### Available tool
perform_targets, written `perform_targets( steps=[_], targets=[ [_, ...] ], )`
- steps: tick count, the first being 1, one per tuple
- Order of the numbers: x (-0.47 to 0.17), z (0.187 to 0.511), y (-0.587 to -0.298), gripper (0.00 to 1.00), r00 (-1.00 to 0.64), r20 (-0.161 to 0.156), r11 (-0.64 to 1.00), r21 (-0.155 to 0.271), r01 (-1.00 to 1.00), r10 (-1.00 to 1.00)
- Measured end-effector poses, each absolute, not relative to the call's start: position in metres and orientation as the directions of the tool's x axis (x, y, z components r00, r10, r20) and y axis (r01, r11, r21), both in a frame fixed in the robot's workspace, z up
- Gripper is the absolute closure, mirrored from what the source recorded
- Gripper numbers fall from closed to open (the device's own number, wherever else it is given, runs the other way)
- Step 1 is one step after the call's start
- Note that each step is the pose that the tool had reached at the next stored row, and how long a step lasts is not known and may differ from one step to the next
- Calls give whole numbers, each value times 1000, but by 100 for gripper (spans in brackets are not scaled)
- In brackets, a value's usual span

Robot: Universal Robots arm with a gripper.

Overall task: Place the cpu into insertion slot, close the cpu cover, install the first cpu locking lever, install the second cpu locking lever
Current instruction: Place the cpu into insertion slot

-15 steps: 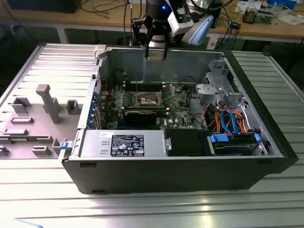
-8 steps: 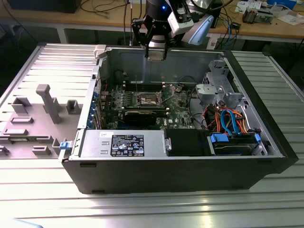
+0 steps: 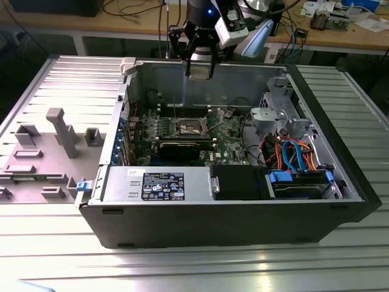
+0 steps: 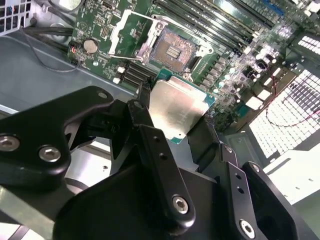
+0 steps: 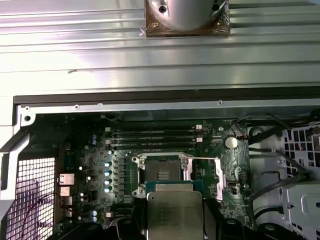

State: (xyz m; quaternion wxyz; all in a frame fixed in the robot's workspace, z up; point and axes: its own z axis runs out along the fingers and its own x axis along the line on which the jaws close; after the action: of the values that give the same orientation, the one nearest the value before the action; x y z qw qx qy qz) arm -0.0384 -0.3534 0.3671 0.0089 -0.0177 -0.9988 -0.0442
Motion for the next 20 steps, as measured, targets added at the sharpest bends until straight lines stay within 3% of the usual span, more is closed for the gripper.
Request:
perform_targets(
  steps=[20],
  targets=[
    [-38,366,-354,45,-990,19,986,87,144,142]
  ],
)
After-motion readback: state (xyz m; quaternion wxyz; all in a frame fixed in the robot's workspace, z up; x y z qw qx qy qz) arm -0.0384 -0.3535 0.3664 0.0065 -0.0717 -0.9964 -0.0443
